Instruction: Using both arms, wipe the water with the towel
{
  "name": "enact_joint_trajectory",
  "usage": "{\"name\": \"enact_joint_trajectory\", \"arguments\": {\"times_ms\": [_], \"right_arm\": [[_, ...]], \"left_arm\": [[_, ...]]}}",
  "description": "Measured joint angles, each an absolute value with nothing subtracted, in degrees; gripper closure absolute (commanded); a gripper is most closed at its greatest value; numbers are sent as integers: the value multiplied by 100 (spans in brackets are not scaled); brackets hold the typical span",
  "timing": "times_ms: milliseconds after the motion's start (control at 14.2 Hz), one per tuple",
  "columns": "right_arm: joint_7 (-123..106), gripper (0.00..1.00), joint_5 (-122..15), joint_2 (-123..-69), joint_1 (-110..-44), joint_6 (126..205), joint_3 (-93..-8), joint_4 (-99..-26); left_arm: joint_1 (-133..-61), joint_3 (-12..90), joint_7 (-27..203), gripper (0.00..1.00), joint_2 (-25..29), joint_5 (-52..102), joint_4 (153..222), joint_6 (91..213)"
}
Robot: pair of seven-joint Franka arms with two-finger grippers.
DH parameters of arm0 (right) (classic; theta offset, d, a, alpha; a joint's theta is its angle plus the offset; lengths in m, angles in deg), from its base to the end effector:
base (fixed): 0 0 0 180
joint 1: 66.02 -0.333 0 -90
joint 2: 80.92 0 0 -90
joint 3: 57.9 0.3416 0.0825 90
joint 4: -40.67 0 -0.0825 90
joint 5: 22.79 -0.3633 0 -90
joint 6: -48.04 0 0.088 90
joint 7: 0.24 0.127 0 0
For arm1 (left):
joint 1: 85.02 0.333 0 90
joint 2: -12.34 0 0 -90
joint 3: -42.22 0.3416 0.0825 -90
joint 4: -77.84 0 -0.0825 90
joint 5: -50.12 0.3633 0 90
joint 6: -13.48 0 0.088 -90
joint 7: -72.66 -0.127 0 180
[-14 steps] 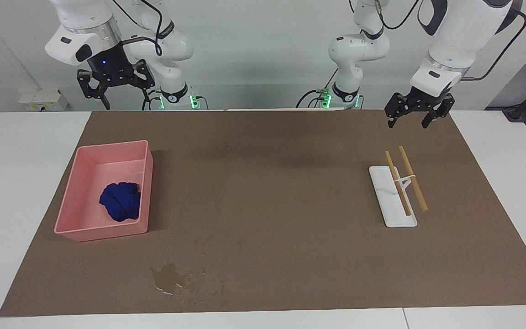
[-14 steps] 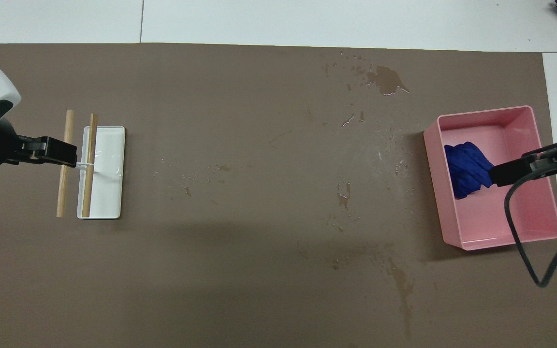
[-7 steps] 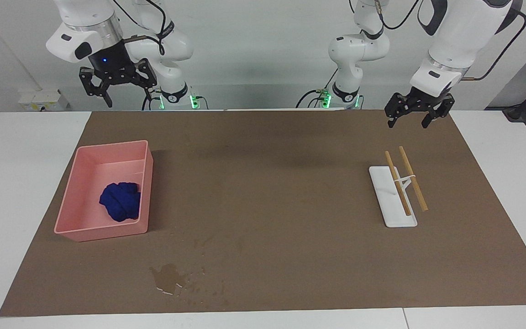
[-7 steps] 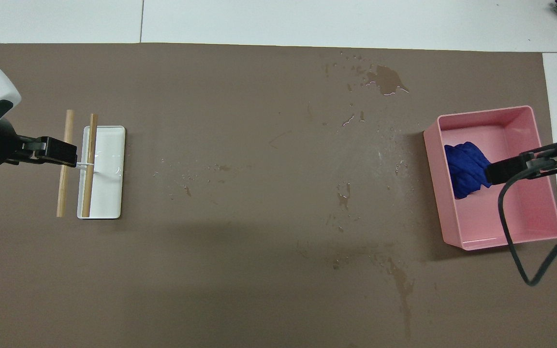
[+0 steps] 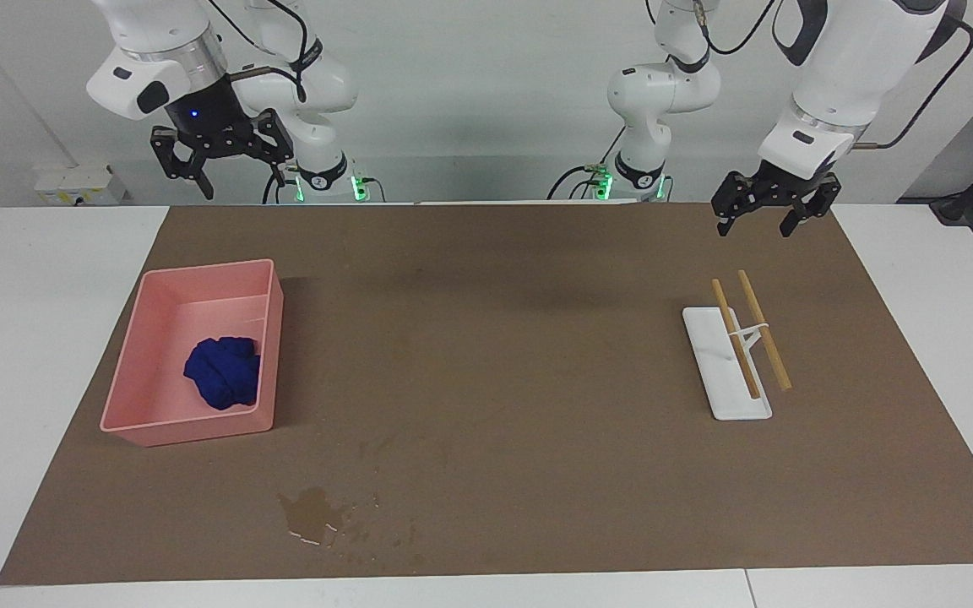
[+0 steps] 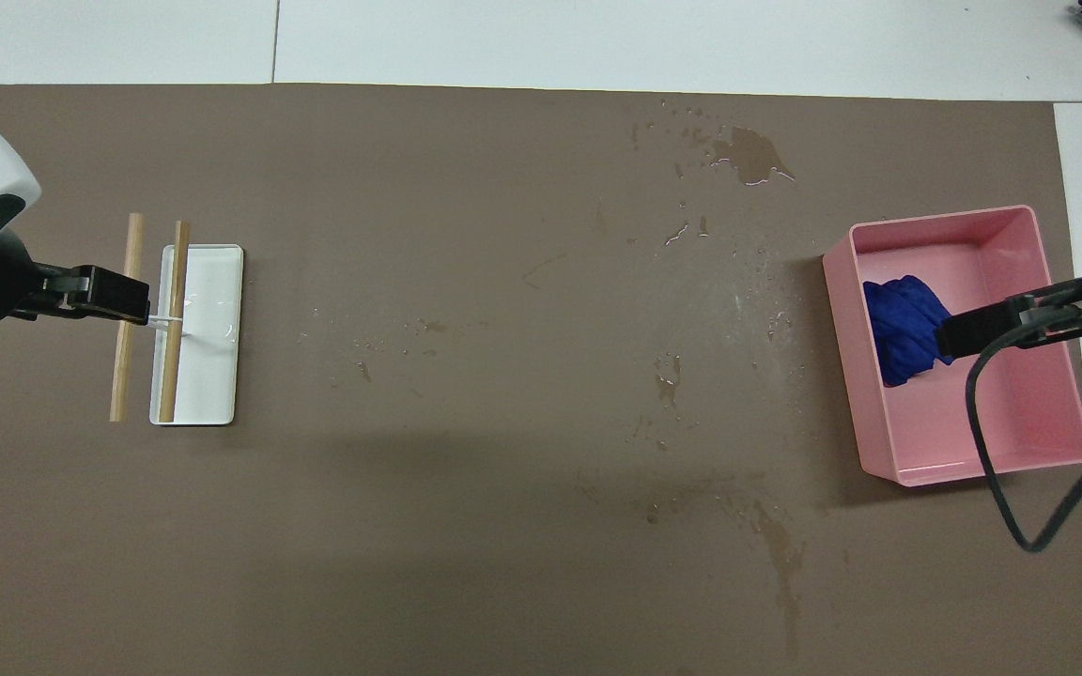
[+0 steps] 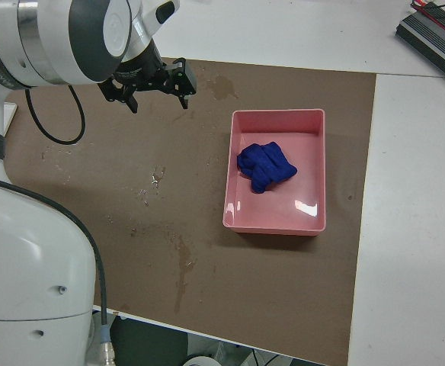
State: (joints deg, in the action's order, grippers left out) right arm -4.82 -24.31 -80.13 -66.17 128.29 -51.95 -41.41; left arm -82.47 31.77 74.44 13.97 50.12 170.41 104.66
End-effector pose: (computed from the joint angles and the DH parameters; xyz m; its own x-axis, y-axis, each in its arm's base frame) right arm 0.5068 0.0584 0.6837 0.9817 0.1897 -0.0161 0.1892 -0.9816 -0.0262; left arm 0.5208 -0.0738 0.6265 0.9943 -0.1066 0.0039 -0.1065 -0.9943 -0.0050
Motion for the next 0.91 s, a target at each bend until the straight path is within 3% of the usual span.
{"name": "enact_joint_trajectory", "arguments": {"times_ms": [913], "right_arm": [[-476,0,-2420,-8000,-6605,12779,-5250,-4159]], "left_arm": [[-8247,3177,7444,0,1397,5012,17041,10466]]}}
